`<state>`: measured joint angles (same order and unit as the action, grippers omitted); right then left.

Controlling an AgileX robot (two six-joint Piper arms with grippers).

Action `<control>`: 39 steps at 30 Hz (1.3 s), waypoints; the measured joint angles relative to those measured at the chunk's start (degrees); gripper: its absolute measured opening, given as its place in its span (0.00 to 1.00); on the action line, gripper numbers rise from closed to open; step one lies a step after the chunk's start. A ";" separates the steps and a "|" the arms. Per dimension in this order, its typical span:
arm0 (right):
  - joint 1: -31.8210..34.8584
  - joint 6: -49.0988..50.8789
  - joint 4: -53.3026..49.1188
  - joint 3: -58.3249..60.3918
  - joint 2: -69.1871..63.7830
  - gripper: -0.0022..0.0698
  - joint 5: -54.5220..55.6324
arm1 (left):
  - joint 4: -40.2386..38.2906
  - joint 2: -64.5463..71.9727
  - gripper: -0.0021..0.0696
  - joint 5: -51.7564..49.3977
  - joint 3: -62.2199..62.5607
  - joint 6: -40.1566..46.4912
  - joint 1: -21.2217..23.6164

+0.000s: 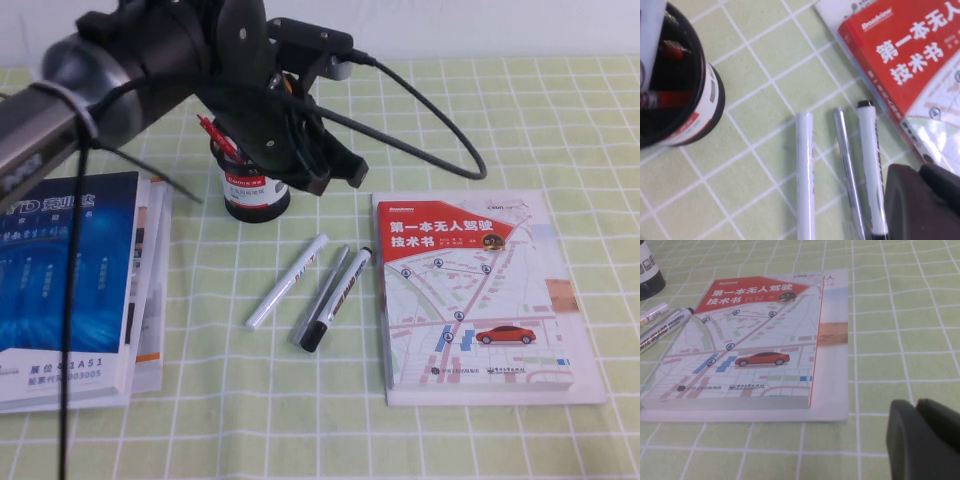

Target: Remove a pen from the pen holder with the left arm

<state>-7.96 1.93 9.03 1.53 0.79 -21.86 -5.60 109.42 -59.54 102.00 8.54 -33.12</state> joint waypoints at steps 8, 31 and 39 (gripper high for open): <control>0.00 0.00 0.00 0.00 0.00 0.01 0.00 | 0.58 -15.14 0.03 7.78 -19.61 -1.36 -0.09; 0.00 0.00 0.00 0.00 0.00 0.01 0.00 | 5.60 -64.47 0.03 30.23 -67.42 -14.24 -0.09; 0.00 0.00 0.00 0.00 0.00 0.01 0.00 | 9.89 -65.11 0.03 31.18 -68.34 -17.01 -0.09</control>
<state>-7.96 1.93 9.03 1.53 0.79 -21.86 4.29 44.31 -28.36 33.66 -8.46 -33.21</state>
